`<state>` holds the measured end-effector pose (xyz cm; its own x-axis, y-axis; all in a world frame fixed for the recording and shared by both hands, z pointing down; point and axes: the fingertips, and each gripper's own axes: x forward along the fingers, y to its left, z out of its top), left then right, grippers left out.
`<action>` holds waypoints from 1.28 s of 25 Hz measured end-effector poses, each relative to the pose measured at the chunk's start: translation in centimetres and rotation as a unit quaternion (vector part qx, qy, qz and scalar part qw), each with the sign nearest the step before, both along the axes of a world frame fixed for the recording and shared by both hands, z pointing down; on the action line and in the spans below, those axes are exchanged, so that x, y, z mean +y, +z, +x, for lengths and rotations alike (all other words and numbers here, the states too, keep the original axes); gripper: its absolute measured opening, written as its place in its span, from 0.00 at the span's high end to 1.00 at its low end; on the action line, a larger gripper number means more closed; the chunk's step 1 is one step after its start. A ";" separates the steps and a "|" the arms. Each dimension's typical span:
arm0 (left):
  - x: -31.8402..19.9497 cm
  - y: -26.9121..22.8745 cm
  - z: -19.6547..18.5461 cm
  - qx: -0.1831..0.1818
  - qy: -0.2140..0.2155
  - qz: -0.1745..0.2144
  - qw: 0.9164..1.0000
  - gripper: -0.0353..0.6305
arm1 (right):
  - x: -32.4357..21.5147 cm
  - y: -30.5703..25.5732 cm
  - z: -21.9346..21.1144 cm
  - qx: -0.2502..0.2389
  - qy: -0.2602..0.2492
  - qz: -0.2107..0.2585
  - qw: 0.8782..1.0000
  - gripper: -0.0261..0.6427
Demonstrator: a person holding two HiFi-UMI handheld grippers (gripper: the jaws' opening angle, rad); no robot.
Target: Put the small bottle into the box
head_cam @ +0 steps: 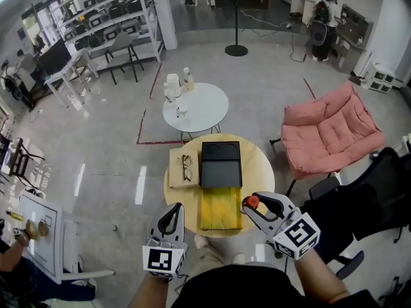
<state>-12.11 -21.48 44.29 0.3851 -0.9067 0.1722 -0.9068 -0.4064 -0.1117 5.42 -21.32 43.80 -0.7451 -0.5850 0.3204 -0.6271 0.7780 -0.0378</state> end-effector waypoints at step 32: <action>-7.6 2.2 -2.4 -0.002 0.038 -0.029 0.999 0.92 | -6.8 6.6 -2.8 0.038 0.026 -0.058 0.997 0.73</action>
<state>-14.53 -29.05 46.48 0.4519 -0.8632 0.2250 -0.8726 -0.4802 -0.0896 2.67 -28.08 50.42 -0.6862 -0.5774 0.4424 -0.6708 0.7375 -0.0779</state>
